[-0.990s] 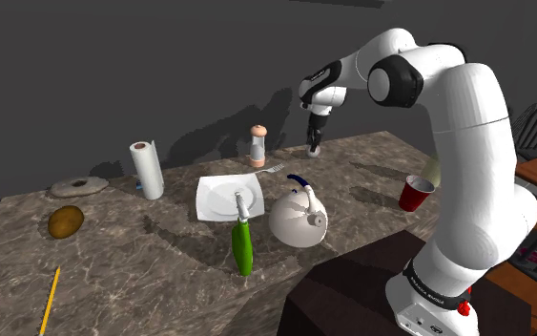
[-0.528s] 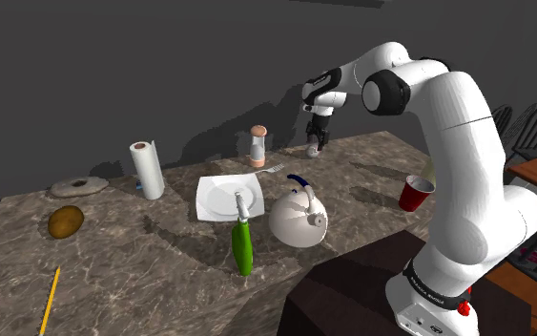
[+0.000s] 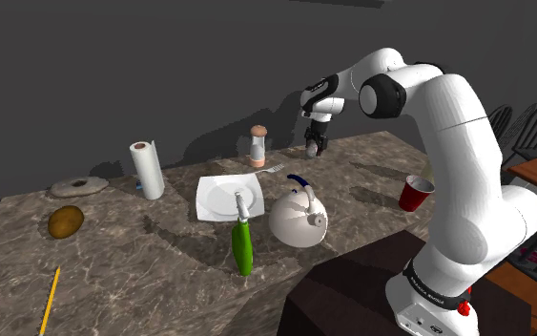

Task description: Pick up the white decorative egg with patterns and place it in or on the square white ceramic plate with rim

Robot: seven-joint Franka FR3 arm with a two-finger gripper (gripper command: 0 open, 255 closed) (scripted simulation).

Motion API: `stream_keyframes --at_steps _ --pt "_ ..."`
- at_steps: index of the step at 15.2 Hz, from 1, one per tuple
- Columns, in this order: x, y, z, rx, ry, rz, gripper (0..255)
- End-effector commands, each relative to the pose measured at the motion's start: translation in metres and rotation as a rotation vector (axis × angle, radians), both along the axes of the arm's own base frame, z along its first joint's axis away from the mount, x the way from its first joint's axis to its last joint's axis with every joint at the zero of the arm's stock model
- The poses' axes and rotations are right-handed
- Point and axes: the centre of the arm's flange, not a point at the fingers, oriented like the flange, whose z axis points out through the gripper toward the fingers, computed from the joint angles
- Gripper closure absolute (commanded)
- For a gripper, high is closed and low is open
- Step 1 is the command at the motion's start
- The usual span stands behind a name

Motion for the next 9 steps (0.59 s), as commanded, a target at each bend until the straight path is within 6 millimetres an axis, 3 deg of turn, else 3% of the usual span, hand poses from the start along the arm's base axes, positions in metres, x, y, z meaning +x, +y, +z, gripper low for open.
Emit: stream_keyframes --at_steps 1,4,5,9 --pt "0.0 0.0 -0.0003 0.0 0.0 0.0 0" --pt "0.0 0.0 -0.0003 0.0 0.0 0.0 0" --pt "0.0 0.0 -0.0003 0.0 0.0 0.0 255" --pt "0.0 0.0001 -0.0002 0.0 0.0 0.0 255"
